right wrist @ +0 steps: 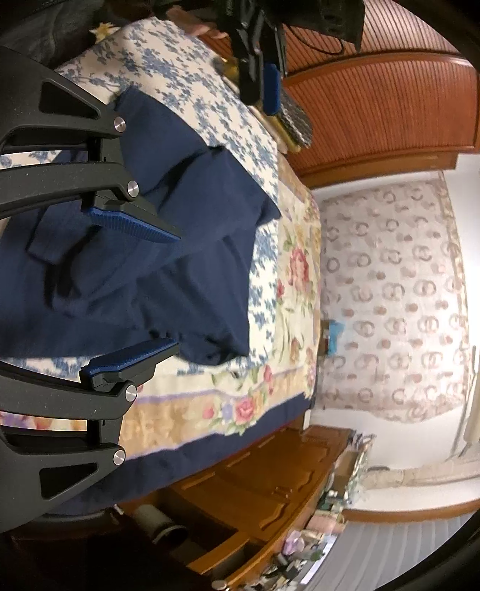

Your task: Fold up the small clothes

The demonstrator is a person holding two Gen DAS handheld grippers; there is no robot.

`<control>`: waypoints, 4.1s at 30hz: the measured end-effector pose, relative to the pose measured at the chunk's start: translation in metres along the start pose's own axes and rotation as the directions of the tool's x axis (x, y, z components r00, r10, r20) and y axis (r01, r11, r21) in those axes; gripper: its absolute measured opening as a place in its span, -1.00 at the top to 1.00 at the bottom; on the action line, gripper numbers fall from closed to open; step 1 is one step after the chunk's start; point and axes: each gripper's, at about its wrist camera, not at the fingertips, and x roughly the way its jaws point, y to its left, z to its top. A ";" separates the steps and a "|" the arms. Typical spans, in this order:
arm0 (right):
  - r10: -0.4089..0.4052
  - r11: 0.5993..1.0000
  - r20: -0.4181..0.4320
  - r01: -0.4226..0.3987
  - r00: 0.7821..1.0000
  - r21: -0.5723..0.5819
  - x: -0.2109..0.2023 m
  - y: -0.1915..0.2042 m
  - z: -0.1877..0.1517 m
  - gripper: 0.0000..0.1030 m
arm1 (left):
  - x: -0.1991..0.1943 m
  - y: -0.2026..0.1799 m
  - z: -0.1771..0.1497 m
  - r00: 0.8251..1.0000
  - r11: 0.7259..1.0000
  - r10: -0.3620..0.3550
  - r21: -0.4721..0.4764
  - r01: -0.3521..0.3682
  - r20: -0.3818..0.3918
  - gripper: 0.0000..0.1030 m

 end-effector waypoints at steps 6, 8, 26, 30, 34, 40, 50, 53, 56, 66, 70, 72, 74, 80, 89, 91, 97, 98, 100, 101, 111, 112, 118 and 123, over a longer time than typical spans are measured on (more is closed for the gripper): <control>0.025 0.999 -0.064 -0.027 0.998 -0.039 0.022 0.013 -0.011 -0.21 | -0.008 0.048 -0.032 0.993 0.990 0.115 -0.083 -0.113 0.016 0.07; 0.028 0.998 -0.090 -0.033 0.996 -0.048 0.028 0.015 -0.016 -0.22 | -0.008 0.061 -0.041 0.990 0.985 0.143 -0.101 -0.140 0.017 0.07; -0.024 0.992 -0.184 0.001 0.983 -0.126 0.051 0.025 -0.035 -0.05 | -0.017 0.092 -0.072 0.968 0.960 0.251 -0.137 -0.245 0.026 0.07; -0.012 0.992 -0.170 -0.009 0.985 -0.123 0.045 0.025 -0.031 0.75 | -0.016 0.090 -0.073 0.968 0.960 0.249 -0.137 -0.243 0.027 0.07; 0.021 0.993 -0.105 -0.033 0.994 -0.116 0.022 0.029 -0.019 0.83 | -0.015 0.089 -0.075 0.969 0.961 0.245 -0.136 -0.239 0.025 0.07; 0.042 0.994 -0.051 -0.047 0.998 -0.102 -0.012 0.031 -0.001 0.83 | -0.016 0.083 -0.076 0.973 0.965 0.231 -0.136 -0.225 0.028 0.07; -0.047 0.997 -0.152 0.035 0.987 -0.075 0.008 0.011 -0.030 0.53 | -0.013 0.072 -0.077 0.976 0.970 0.215 -0.123 -0.210 0.034 0.07; -0.054 0.995 -0.116 0.044 0.992 -0.087 0.002 0.016 -0.022 0.08 | -0.014 0.070 -0.077 0.976 0.970 0.215 -0.122 -0.209 0.039 0.07; -0.039 0.994 -0.080 0.030 0.996 -0.109 -0.001 0.025 -0.010 0.05 | -0.014 0.069 -0.078 0.976 0.970 0.216 -0.120 -0.209 0.041 0.06; 0.073 0.977 -0.073 -0.086 0.995 -0.194 0.045 0.072 0.027 0.01 | -0.017 0.068 -0.079 0.972 0.968 0.230 -0.114 -0.224 0.045 0.06; 0.115 0.961 -0.123 -0.142 0.986 -0.239 0.078 0.094 0.034 0.00 | -0.019 0.071 -0.080 0.971 0.967 0.233 -0.120 -0.226 0.047 0.06; 0.124 0.957 -0.148 -0.158 0.981 -0.245 0.091 0.100 0.037 0.00 | -0.019 0.072 -0.081 0.971 0.966 0.234 -0.125 -0.227 0.048 0.06; 0.130 0.953 -0.176 -0.172 0.976 -0.248 0.107 0.108 0.040 -0.01 | -0.019 0.074 -0.083 0.971 0.966 0.234 -0.129 -0.226 0.046 0.06; 0.140 0.939 -0.229 -0.203 0.963 -0.277 0.137 0.128 0.043 -0.10 | -0.018 0.076 -0.088 0.972 0.965 0.231 -0.138 -0.224 0.038 0.06; 0.093 0.935 -0.289 -0.184 0.953 -0.305 0.163 0.138 0.035 -0.11 | -0.019 0.077 -0.091 0.974 0.965 0.225 -0.150 -0.217 0.037 0.06; 0.104 0.939 -0.288 -0.190 0.952 -0.286 0.163 0.133 0.036 0.07 | -0.017 0.076 -0.093 0.976 0.966 0.216 -0.150 -0.209 0.029 0.06; 0.173 0.952 -0.214 -0.218 0.961 -0.213 0.140 0.113 0.049 0.84 | -0.011 0.068 -0.096 0.980 0.971 0.198 -0.136 -0.194 0.013 0.06; 0.175 0.957 -0.190 -0.213 0.966 -0.199 0.134 0.108 0.054 0.84 | -0.010 0.066 -0.097 0.981 0.973 0.195 -0.132 -0.192 0.011 0.06; 0.150 0.968 -0.129 -0.172 0.980 -0.181 0.118 0.093 0.064 0.85 | -0.007 0.062 -0.097 0.982 0.975 0.188 -0.121 -0.186 0.005 0.06; 0.134 0.973 -0.107 -0.151 0.985 -0.176 0.111 0.086 0.069 0.85 | -0.006 0.061 -0.097 0.983 0.976 0.186 -0.117 -0.184 0.002 0.06; -0.143 0.986 -0.036 0.139 0.989 -0.091 0.097 -0.018 0.115 0.87 | 0.002 0.046 -0.097 0.989 0.984 0.148 -0.097 -0.148 -0.013 0.06; -0.178 0.981 -0.050 0.174 0.983 -0.081 0.105 -0.027 0.114 0.87 | 0.003 0.045 -0.097 0.989 0.985 0.145 -0.096 -0.146 -0.015 0.06; -0.310 0.950 -0.098 0.304 0.946 -0.074 0.127 -0.045 0.101 0.63 | 0.009 0.037 -0.098 0.992 0.989 0.122 -0.084 -0.124 -0.033 0.06; -0.258 0.966 -0.085 0.255 0.962 -0.042 0.091 -0.038 0.076 0.17 | 0.012 0.029 -0.099 0.994 0.992 0.097 -0.082 -0.100 -0.039 0.06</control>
